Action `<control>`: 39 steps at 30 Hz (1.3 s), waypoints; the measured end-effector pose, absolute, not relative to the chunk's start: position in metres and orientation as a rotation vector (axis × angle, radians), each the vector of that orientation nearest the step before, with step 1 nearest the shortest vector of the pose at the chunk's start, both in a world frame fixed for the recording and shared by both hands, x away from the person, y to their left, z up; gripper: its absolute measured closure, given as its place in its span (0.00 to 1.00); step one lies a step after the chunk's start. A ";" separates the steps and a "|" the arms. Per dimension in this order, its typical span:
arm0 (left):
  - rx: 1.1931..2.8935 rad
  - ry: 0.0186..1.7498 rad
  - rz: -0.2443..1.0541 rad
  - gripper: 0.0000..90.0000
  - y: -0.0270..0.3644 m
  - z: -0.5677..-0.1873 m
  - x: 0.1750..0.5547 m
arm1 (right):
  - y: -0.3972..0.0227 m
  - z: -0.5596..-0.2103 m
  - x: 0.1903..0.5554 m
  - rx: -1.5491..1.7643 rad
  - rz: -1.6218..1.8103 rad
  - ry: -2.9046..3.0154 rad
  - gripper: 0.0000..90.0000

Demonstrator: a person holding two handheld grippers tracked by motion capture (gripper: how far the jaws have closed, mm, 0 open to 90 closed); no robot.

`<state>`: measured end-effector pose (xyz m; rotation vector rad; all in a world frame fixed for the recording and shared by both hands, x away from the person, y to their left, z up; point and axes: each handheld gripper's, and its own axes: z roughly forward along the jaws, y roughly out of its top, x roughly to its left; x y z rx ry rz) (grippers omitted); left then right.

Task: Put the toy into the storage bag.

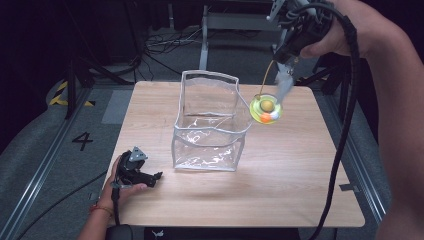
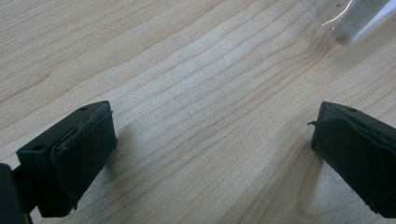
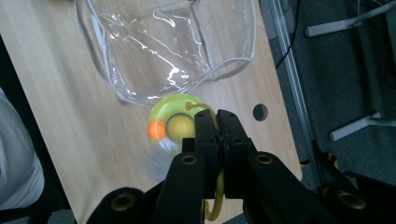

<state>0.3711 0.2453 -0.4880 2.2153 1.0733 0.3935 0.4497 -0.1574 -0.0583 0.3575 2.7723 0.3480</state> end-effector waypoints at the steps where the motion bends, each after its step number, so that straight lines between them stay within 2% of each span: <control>1: 2.215 1.073 0.393 0.00 0.245 -0.488 0.371 | -0.156 -0.054 0.450 0.357 0.358 2.768 0.98; 5: 2.215 1.073 0.395 0.00 0.245 -0.488 0.371 | -0.152 -0.041 0.451 0.359 0.409 2.749 0.98; 12: 2.214 1.074 0.391 0.00 0.245 -0.488 0.371 | -0.137 -0.038 0.451 0.334 0.411 2.754 0.98; 32: 2.218 1.070 0.392 0.00 0.245 -0.488 0.372 | -0.079 -0.056 0.458 0.212 0.372 2.798 0.98; 39: 2.219 1.069 0.392 0.00 0.245 -0.488 0.372 | -0.062 -0.080 0.466 0.178 0.356 2.832 0.98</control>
